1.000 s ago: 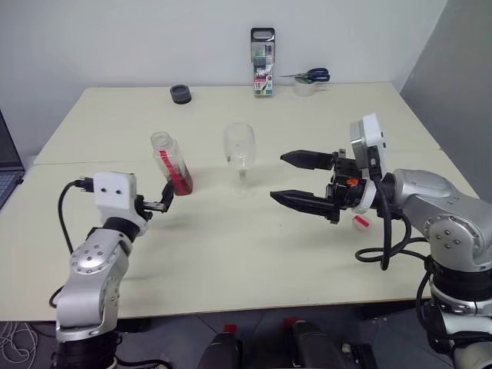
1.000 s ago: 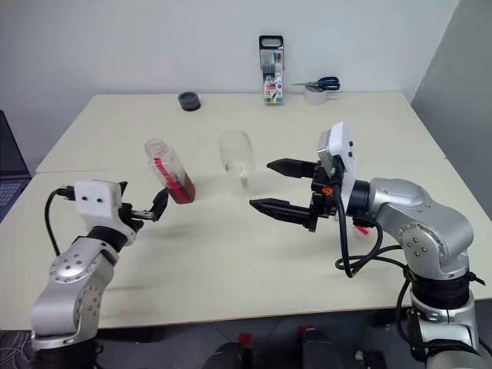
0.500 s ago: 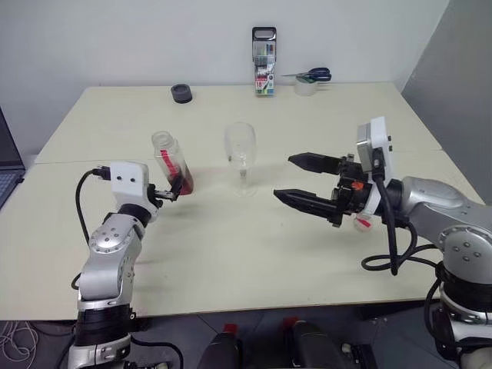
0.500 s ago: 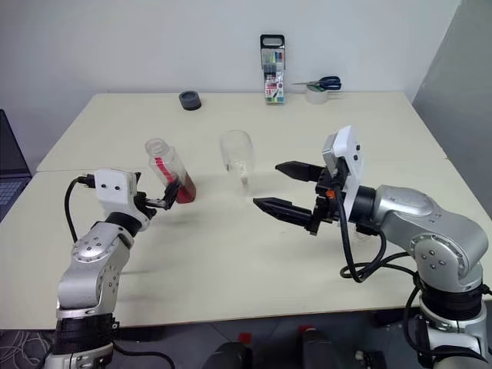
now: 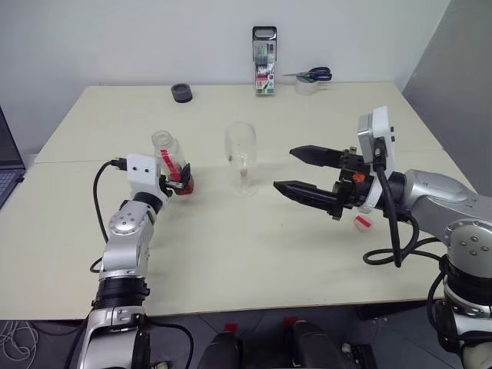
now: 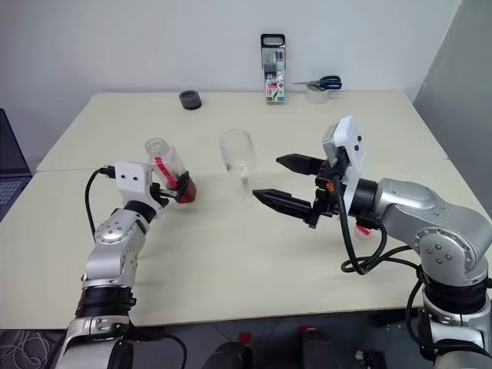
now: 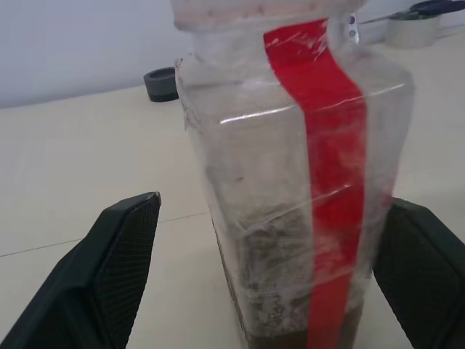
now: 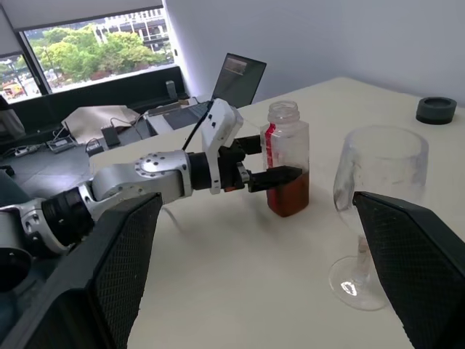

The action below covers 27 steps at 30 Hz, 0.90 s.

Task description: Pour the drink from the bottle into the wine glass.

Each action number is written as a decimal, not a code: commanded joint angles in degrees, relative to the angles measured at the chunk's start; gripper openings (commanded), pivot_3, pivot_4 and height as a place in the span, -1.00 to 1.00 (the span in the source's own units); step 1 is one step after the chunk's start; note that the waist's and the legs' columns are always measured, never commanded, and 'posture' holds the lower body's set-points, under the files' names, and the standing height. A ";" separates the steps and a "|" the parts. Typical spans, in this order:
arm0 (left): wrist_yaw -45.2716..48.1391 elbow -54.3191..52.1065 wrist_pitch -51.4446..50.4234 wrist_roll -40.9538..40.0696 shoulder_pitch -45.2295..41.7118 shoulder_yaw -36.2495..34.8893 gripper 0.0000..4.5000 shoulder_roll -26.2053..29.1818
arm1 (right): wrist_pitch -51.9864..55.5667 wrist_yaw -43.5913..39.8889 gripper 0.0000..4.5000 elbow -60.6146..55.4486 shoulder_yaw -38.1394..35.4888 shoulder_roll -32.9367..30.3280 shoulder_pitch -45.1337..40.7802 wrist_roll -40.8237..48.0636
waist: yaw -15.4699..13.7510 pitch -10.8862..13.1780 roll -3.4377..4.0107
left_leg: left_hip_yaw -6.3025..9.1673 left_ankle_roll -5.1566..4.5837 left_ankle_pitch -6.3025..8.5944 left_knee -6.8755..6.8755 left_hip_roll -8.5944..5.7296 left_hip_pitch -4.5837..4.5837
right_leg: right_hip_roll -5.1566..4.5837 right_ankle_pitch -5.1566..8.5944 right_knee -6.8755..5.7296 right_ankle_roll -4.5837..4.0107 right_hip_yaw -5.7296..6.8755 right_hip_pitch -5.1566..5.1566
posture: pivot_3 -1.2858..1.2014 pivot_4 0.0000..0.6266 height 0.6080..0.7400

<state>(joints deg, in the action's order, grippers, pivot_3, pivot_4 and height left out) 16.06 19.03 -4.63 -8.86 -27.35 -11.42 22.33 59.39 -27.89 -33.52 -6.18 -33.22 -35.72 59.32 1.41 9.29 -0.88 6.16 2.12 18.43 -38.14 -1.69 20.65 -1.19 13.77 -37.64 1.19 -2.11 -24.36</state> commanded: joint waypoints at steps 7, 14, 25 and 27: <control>1.61 10.87 8.30 0.13 -6.53 -0.34 0.44 -0.42 | 1.41 7.39 1.00 -2.71 -0.80 -0.26 -4.57 6.34 | 0.06 -0.01 -0.01 | 0.00 0.00 0.00 -0.01 -0.01 0.07 | -0.03 0.00 0.00 0.00 -0.01 -0.07 | 0.03 -0.52 1.00; 1.79 9.85 8.09 -0.30 -4.55 -0.92 -0.27 -0.25 | -0.65 6.95 1.00 -2.00 -0.40 -0.66 -2.29 4.97 | 0.11 -0.01 -0.01 | 0.03 0.00 0.00 -0.01 -0.01 0.10 | -0.03 0.00 -0.01 0.00 0.00 -0.09 | 0.03 -0.52 1.00; 4.02 7.21 5.78 5.69 -11.62 4.67 -0.27 3.82 | -14.22 2.71 1.00 -0.37 2.82 -0.37 3.10 -11.63 | 0.09 0.01 -0.07 | 0.01 -0.01 0.00 -0.02 -0.03 0.09 | -0.02 0.00 -0.06 0.01 0.01 -0.09 | 0.03 -0.52 1.00; 6.56 8.52 6.32 6.85 -15.18 6.50 -0.27 5.10 | -18.27 2.70 1.00 -0.22 4.07 0.50 4.46 -16.21 | 0.06 0.07 -0.17 | 0.06 0.00 -0.01 -0.07 -0.03 0.17 | -0.01 0.00 -0.07 0.01 0.11 -0.12 | 0.03 -0.52 1.00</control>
<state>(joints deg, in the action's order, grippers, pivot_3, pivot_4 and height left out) 21.06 29.63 0.11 -2.96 -38.82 -5.41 25.84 45.02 -24.92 -32.93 -2.14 -33.02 -31.49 46.28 1.47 9.36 -1.04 6.22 2.12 18.42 -38.23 -1.74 20.84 -1.20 13.76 -37.72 1.20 -1.98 -24.50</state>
